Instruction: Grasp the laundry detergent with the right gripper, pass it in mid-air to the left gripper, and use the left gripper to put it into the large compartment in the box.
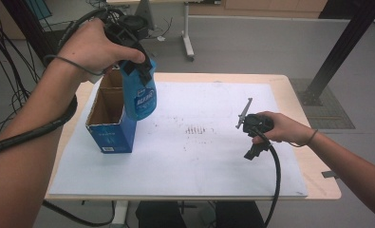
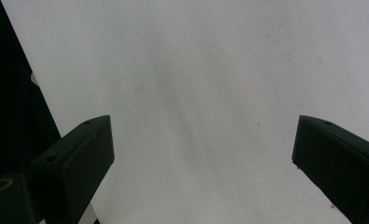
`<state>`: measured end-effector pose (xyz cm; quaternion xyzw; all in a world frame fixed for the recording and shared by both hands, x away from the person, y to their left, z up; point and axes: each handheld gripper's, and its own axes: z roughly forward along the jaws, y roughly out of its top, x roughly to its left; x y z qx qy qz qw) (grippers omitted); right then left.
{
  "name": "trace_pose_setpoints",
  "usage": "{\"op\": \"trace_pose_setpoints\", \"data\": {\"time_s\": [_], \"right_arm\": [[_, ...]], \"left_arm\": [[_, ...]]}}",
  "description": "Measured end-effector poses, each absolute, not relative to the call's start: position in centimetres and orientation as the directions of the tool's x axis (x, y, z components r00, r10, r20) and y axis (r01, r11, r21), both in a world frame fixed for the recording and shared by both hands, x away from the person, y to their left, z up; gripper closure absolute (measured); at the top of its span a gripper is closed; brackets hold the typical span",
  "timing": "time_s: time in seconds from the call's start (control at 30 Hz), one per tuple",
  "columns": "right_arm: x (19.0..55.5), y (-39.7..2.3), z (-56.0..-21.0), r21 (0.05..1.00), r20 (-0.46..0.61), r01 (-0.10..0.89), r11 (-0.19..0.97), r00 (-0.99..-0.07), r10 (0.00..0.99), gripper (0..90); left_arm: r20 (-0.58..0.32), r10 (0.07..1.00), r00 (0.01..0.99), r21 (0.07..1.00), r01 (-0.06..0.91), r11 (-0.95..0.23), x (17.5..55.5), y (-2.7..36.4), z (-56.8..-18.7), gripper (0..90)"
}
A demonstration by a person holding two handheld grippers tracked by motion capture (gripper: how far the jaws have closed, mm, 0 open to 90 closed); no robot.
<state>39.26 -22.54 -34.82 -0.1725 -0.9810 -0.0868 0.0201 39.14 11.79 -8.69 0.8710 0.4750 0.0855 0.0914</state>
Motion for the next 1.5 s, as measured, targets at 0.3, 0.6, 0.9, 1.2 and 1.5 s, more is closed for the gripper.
{"op": "trace_pose_setpoints", "data": {"time_s": [0.3, 0.6, 0.9, 1.2, 1.5], "right_arm": [[39.2, -22.4, -34.9, 0.165, 0.069, 0.342, 0.925, -0.940, 0.335, 5.8], [39.2, -22.3, -35.0, 0.166, 0.073, 0.340, 0.926, -0.940, 0.333, 5.8], [39.3, -22.2, -35.0, 0.168, 0.070, 0.341, 0.925, -0.940, 0.334, 5.8], [39.3, -22.0, -34.9, 0.167, 0.068, 0.336, 0.927, -0.942, 0.329, 5.6], [39.4, -22.1, -34.8, 0.176, 0.063, 0.331, 0.927, -0.944, 0.325, 5.5]], "left_arm": [[0.062, 0.896, 0.439, 0.257, 0.860, -0.440, 40.5, 14.4, -8.5, 37.7], [0.085, 0.931, 0.355, 0.282, 0.888, -0.364, 41.3, 16.0, -8.4, 37.7], [0.080, 0.964, 0.254, 0.294, 0.918, -0.266, 42.1, 18.0, -8.2, 37.8], [0.016, 0.988, 0.156, 0.319, 0.935, -0.153, 43.2, 20.1, -8.8, 37.8], [0.012, 0.993, 0.117, 0.322, 0.940, -0.114, 43.7, 20.9, -9.2, 37.8]]}}
